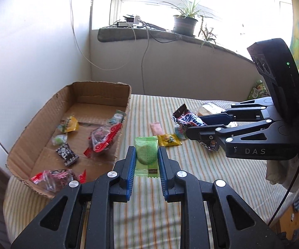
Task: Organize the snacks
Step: 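Carry the Snickers bar into the box and open the right gripper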
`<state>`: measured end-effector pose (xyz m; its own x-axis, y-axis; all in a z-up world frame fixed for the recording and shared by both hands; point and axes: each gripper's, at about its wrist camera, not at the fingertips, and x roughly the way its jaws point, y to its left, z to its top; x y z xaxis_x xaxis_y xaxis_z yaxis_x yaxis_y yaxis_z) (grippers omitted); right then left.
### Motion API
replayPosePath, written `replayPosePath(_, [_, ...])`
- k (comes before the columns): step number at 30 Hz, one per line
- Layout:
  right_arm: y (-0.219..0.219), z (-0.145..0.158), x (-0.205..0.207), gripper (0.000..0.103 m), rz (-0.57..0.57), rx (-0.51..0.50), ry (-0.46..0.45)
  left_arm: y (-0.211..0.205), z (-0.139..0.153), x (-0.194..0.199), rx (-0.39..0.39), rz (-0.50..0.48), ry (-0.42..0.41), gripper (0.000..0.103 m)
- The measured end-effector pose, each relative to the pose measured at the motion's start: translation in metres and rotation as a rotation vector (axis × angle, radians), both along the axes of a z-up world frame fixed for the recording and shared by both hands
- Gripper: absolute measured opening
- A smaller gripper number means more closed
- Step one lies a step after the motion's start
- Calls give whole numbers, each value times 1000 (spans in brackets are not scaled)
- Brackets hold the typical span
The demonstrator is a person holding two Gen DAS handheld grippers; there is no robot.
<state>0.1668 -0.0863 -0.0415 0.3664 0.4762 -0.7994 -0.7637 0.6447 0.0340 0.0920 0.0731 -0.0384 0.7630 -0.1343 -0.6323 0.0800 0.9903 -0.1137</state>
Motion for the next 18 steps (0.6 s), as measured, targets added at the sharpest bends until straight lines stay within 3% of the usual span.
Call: replayPosePath(18, [95,19,29,30,85,32,-33,64,8,0,24,126,-35,20])
